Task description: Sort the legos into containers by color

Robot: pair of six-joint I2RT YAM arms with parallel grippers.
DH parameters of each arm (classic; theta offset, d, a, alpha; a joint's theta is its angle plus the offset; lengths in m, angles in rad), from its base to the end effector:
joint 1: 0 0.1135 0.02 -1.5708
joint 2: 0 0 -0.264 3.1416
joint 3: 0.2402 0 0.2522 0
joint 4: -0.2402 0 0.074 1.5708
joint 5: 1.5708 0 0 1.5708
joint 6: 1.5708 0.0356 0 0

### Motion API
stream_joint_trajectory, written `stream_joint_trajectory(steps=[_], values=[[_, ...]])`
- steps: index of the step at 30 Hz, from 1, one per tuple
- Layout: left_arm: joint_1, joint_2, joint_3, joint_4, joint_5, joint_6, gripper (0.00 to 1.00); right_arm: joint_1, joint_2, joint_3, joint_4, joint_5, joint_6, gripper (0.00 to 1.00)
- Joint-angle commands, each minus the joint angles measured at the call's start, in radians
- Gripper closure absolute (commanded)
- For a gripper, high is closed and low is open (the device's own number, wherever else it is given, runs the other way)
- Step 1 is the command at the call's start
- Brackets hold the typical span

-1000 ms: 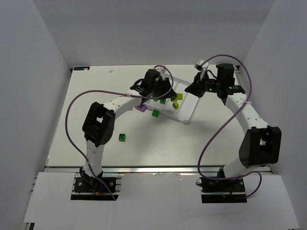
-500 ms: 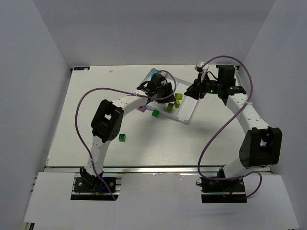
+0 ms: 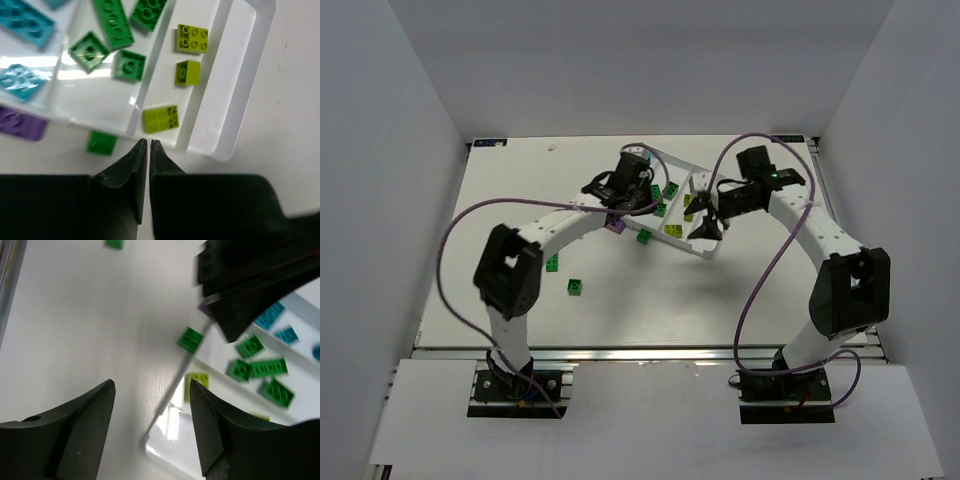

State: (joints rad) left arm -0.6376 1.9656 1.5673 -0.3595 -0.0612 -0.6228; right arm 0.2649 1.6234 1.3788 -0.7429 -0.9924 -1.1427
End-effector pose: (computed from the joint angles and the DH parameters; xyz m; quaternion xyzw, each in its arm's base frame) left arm 0.3630 -0.2662 0.2422 -0.0053 0.9181 -0.2102 0.3359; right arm 0.3180 0.1171 0.2980 -0.6494 0.5536 0.3053 0.4227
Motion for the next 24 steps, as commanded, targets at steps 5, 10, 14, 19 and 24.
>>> stream_joint_trajectory(steps=[5, 10, 14, 19, 24], values=[[0.07, -0.501, -0.329, 0.004, -0.169, -0.048, 0.81, 0.18, 0.042, -0.02, -0.221, 0.159, -0.713, 0.25], [0.118, -0.733, -0.519, -0.119, -0.278, -0.138, 0.19, 0.278, 0.148, 0.075, -0.203, 0.341, -0.821, 0.23], [0.144, -0.905, -0.62, -0.196, -0.307, -0.198, 0.1, 0.339, 0.251, 0.186, -0.245, 0.461, -0.903, 0.27], [0.154, -1.071, -0.693, -0.243, -0.348, -0.265, 0.07, 0.405, 0.384, 0.313, -0.256, 0.589, -0.907, 0.3], [0.154, -1.155, -0.751, -0.269, -0.368, -0.314, 0.07, 0.444, 0.463, 0.374, -0.233, 0.679, -0.907, 0.3]])
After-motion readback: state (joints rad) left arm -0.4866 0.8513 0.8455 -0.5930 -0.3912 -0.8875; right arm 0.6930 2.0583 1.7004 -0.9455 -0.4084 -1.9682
